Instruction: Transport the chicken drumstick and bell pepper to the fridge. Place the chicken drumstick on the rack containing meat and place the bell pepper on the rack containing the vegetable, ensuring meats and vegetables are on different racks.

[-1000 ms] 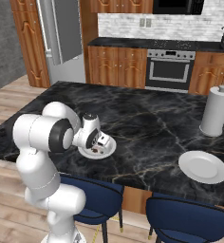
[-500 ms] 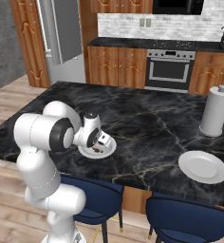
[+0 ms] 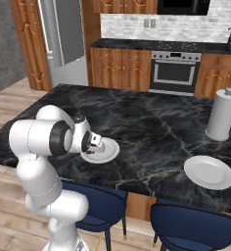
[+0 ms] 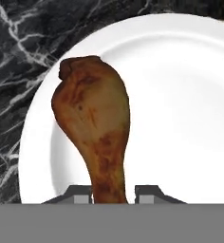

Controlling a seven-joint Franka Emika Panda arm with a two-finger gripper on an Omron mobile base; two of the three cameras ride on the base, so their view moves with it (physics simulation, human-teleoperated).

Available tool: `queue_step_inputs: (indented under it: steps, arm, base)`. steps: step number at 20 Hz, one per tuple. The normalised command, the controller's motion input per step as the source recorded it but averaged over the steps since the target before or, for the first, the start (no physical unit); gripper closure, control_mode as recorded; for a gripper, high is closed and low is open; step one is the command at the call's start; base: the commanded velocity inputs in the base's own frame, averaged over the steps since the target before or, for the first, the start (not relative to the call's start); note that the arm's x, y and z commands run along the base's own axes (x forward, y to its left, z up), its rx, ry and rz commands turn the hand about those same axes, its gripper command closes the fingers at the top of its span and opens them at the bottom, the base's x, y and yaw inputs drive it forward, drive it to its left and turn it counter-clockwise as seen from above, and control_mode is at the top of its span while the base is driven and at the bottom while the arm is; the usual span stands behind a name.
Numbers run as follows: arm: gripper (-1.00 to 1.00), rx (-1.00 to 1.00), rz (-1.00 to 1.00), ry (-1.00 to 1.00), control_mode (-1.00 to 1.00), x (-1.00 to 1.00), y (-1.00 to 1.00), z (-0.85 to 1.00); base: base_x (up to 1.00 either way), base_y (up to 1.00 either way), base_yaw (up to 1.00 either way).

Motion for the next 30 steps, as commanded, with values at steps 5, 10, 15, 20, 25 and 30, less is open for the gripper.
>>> queue_step_inputs:
  steps: [5, 10, 15, 20, 25, 30]
  arm:
    - [1.0, -0.03, 0.16, -0.06, -1.0, -0.42, 0.12, 0.21]
    - [1.0, 0.0, 0.01, 0.0, -1.0, -0.55, -0.04, 0.68]
    - [1.0, 0.0, 0.0, 0.0, -1.0, -0.54, -0.05, 0.86]
    - [1.0, 0.01, 0.0, 0.04, -1.0, -0.58, -0.11, 0.91]
    - [1.0, 0.01, 0.0, 0.02, -1.0, -0.77, -0.24, 0.68]
    - [1.0, 0.0, 0.01, 0.0, -1.0, -0.96, -0.1, 0.51]
  base:
    - [0.0, 0.0, 0.0]
    - [0.0, 0.0, 0.0]
    - [0.0, 0.0, 0.0]
    - [0.0, 0.0, 0.0]
    - [0.0, 0.0, 0.0]
    - [0.0, 0.0, 0.0]
